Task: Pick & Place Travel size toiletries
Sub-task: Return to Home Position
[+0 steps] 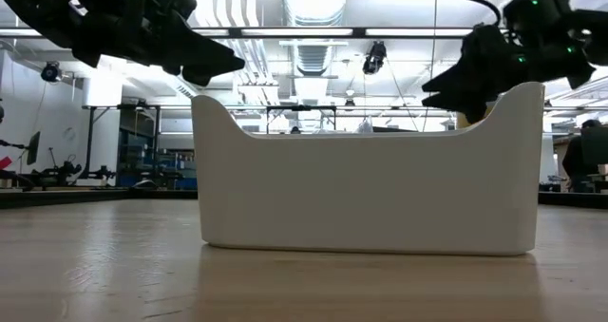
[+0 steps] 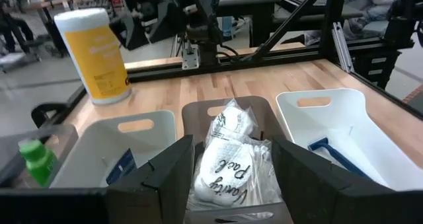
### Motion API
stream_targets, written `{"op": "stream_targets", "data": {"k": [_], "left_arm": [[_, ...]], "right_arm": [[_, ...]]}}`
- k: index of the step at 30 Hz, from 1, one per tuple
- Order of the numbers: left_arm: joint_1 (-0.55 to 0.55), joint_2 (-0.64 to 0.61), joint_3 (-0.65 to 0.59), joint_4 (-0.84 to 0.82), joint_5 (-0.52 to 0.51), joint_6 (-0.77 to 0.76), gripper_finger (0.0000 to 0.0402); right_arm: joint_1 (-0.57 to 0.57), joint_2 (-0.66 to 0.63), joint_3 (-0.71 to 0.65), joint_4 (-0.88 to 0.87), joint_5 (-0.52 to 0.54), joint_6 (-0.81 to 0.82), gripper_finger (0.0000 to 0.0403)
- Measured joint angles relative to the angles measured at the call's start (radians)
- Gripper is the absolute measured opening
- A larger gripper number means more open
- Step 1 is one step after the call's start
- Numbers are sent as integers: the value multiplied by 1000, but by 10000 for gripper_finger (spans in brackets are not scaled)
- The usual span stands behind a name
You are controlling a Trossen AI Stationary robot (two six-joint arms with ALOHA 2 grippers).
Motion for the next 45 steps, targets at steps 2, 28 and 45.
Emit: {"op": "stream_targets", "data": {"k": [2,28,45], "left_arm": [[0,0,0,4,3,26,207],[93,-308,-302,265,8,-85,207],[99,-494,-394,188,4,-117,207]], "right_arm": [[0,-7,-35,39,-1,4,219],[43,-255,-222,47,-72,51,294],[551,-300,-222,30,362,-116,343]]}}
